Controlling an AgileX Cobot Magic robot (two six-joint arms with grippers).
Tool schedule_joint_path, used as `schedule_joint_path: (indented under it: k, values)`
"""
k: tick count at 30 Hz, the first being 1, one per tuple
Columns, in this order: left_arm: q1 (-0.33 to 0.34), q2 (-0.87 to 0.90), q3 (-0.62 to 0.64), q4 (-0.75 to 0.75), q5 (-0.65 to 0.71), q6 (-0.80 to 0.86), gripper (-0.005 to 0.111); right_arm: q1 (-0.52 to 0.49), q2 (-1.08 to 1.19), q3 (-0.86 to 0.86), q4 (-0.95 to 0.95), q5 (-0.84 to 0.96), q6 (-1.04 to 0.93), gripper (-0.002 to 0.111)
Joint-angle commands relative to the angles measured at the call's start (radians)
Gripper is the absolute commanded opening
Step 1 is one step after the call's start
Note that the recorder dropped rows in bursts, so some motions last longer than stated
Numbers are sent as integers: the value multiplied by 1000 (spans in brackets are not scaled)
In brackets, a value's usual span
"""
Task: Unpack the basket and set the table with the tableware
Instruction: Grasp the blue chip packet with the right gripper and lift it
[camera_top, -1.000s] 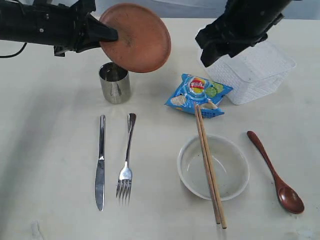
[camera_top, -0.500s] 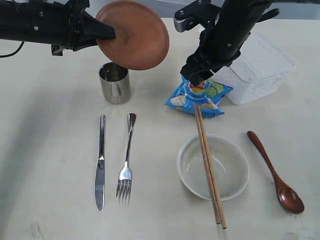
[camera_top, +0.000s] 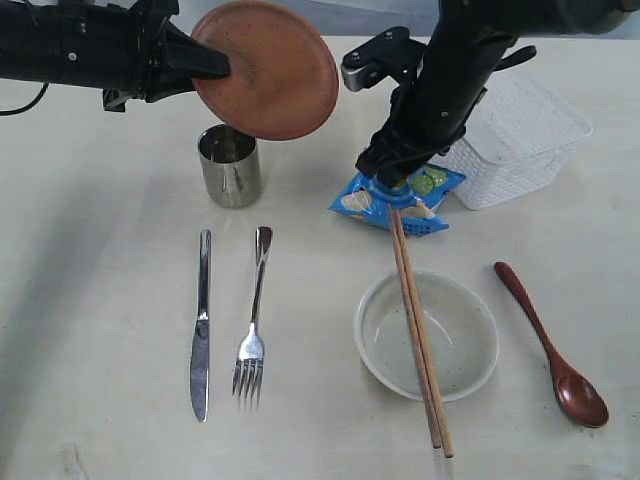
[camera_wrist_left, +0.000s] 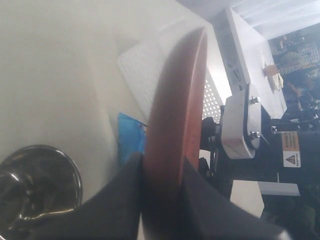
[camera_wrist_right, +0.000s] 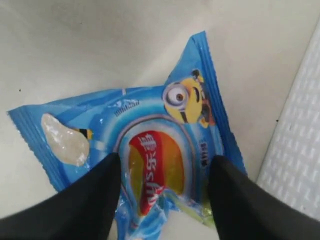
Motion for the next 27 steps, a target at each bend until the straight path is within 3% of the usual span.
schedule_joint_path:
  k: [1, 3, 11, 27]
  values:
    - [2, -2, 5, -13, 18, -7, 0, 5, 20, -1, -11, -10, -7, 50]
    - [2, -2, 5, -13, 18, -7, 0, 5, 24, -1, -11, -10, -7, 45]
    - [2, -2, 5, -13, 18, -11, 0, 5, 24, -1, -11, -32, -7, -1]
    - [2, -2, -14, -17, 21, -18, 0, 5, -95, -41, 0, -23, 12, 0]
